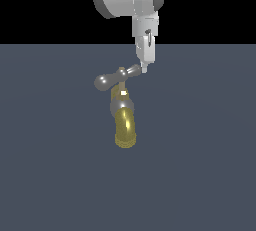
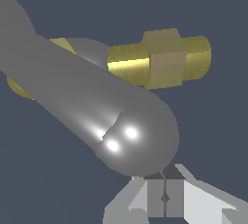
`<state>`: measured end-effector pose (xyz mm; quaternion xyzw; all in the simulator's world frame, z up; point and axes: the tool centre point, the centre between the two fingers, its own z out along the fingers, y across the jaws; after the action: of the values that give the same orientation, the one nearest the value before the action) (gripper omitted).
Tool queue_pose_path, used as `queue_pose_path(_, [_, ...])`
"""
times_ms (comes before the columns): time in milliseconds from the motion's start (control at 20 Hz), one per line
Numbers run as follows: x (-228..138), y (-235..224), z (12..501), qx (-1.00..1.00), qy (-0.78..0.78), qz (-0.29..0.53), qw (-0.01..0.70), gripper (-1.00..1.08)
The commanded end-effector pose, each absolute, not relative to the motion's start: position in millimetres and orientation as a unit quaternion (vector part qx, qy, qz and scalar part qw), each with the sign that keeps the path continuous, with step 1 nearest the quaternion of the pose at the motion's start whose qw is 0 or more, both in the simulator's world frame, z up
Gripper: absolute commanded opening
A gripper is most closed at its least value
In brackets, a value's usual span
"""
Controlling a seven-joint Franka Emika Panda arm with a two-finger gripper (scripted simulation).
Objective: Turn on the faucet by rotating a designated handle.
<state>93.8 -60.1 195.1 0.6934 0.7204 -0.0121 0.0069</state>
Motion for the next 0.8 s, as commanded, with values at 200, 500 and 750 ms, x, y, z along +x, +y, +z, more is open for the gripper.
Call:
queue_pose_path(200, [99.5,26.6,196.1,0.671,0.741,-0.003,0.001,-1.00])
queue_pose_path(500, [104.0,-11.4,194.9,0.698,0.716,-0.012,0.013,-1.00])
queue_pose_path(750, [93.3,12.8,194.9,0.693,0.721,-0.010,0.011,-1.00])
